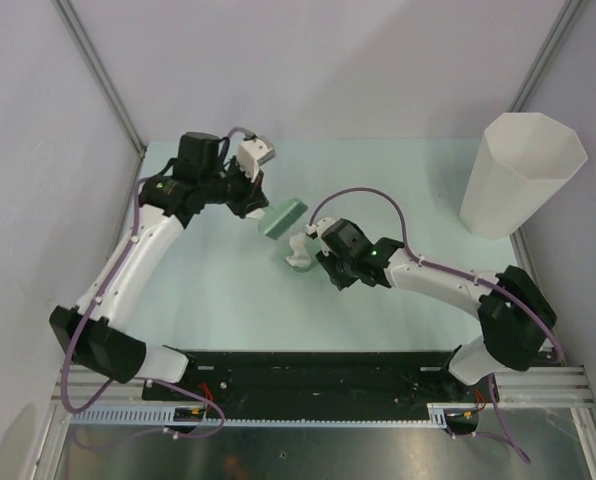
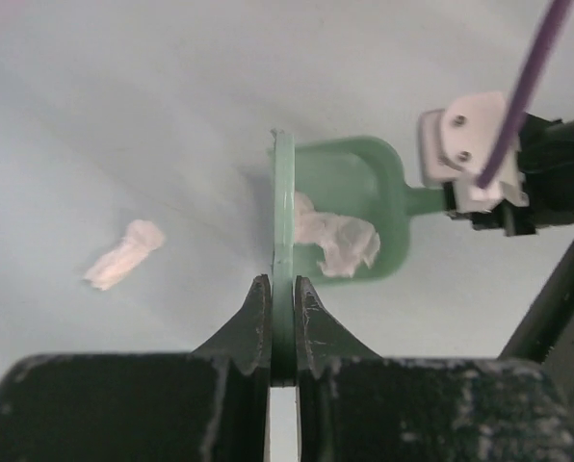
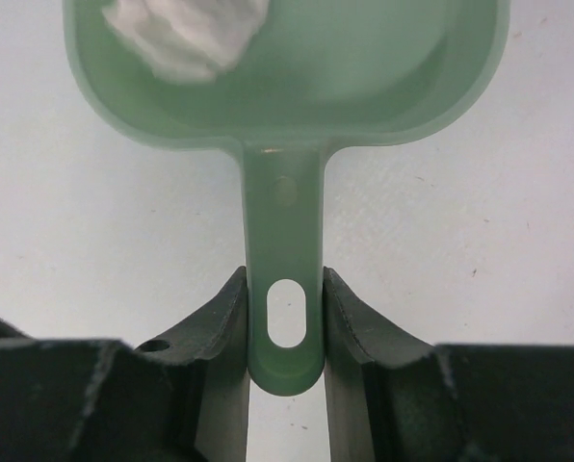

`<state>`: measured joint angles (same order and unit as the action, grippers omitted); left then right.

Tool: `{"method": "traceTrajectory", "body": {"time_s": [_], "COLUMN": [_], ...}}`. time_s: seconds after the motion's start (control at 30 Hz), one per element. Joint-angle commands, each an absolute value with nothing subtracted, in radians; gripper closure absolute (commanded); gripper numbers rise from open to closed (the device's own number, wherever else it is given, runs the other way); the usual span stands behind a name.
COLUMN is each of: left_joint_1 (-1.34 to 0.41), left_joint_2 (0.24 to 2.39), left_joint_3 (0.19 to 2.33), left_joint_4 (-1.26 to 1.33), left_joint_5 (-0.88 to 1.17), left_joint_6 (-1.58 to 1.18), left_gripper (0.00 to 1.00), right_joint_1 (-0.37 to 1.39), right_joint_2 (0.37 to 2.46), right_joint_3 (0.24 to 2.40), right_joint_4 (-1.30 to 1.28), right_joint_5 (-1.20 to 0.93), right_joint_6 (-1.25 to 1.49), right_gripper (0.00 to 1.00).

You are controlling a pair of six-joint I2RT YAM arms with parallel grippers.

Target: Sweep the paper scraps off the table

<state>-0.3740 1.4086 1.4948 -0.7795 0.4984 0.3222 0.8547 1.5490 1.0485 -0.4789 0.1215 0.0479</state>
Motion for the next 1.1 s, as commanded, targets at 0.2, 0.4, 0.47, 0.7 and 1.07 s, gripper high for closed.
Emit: {"method": "traceTrajectory", "body": {"time_s": [0.2,0.4,0.47,0.7,1.07], "left_joint_1": [-0.305,-0.123,-0.094,-0.069,-0.069], "left_joint_2": [1.304,1.296,1.290,1.298,1.296], "left_joint_3": [1.638,1.756,1.790,1.766,1.678], "left_joint_4": [-0.819,-0.821,-0.821,-0.822,-0.822], "left_joint_5": [0.476,0.508,0.517,0.600,0.548], "left_joint_6": [0.305,0.242,0.241,0.236,0.262], "left_gripper": [1.00,1.00,1.00,1.00,1.00], "right_joint_1": [0.876,0.781,0.749,0.695,0.666], "right_joint_2": [1.290,1.122,1.086,1.049,1.037], "right_joint_3": [1.037,1.045,1.052,1.058,1.144], "right_joint_4": [-0.350,-0.414,-0.452,-0.549,-0.564], "right_joint_5": [0.040,0.009,0.009,-0.018,0.058], "right_joint_6": [-0.029,-0.005,-0.005,-0.008,0.028], "right_gripper": [1.00,1.00,1.00,1.00,1.00]}}
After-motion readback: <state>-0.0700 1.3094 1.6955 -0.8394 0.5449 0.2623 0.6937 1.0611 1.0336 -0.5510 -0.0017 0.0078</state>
